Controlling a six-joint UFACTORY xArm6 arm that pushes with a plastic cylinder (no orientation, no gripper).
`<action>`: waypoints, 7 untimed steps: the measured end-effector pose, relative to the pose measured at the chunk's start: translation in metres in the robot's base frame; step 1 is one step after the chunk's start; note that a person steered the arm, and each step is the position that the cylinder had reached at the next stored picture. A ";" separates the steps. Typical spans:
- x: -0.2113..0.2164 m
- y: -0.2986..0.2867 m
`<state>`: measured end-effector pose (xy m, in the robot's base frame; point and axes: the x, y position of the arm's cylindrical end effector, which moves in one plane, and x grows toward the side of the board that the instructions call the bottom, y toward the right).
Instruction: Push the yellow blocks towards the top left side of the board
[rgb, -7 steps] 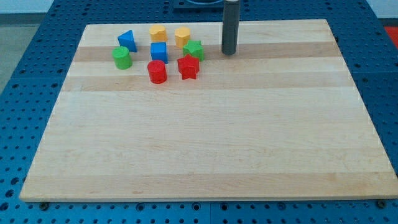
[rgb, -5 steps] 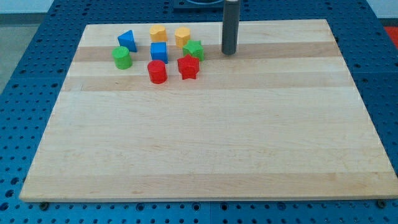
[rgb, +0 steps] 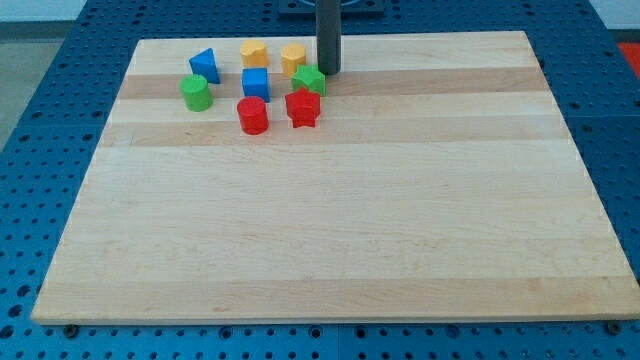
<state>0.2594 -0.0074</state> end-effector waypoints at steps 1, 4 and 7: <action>-0.003 -0.022; -0.003 -0.106; -0.027 -0.060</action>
<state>0.2326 -0.0670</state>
